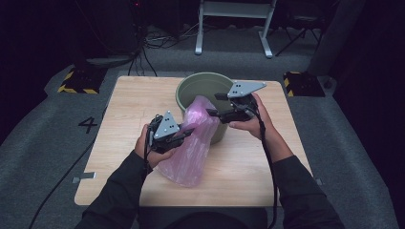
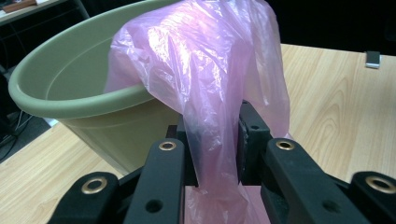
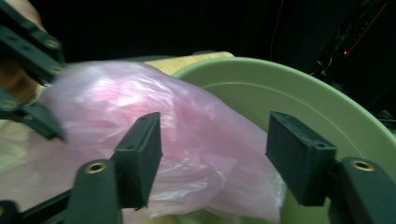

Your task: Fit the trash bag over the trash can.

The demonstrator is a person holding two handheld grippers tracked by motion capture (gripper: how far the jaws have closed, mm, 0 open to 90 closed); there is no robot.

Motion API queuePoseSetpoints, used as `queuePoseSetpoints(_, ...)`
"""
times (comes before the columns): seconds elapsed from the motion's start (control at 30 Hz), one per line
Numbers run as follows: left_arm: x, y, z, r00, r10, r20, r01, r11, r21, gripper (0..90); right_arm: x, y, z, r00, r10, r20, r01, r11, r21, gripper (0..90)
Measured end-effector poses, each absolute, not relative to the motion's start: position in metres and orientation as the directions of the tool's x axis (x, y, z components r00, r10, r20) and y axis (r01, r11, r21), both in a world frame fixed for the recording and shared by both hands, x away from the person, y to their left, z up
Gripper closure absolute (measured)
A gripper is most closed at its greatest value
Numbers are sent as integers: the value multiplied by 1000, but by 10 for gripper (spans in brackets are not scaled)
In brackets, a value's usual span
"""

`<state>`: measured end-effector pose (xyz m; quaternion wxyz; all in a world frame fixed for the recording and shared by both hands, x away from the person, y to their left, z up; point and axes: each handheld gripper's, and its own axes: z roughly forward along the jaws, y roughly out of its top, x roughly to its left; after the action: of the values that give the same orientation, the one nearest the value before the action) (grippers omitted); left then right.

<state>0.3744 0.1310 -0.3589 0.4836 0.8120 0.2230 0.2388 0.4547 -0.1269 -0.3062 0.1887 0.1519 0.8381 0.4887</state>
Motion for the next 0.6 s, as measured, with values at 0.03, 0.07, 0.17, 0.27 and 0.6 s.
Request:
queuePoseSetpoints(0.03,375,131,-359,786,594,172,131,-432,892,749,452,-129,-305,-880,446,-162,73,464,883,340)
queuePoseSetpoints(0.07,376,130,-358,784,596,174,131,-433,892,748,446,-134,-304,-891,428,-152,61,446,893,337)
queuePoseSetpoints(0.17,378,130,-358,785,597,167,138,-430,892,750,438,-139,-304,-906,396,-149,39,430,902,325)
queuePoseSetpoints(0.27,380,129,-359,788,594,165,144,-438,887,748,432,-141,-305,-920,357,-160,12,435,900,318)
queuePoseSetpoints(0.6,384,126,-358,800,578,161,138,-439,888,723,437,-121,-322,-922,323,-213,-7,537,844,682)
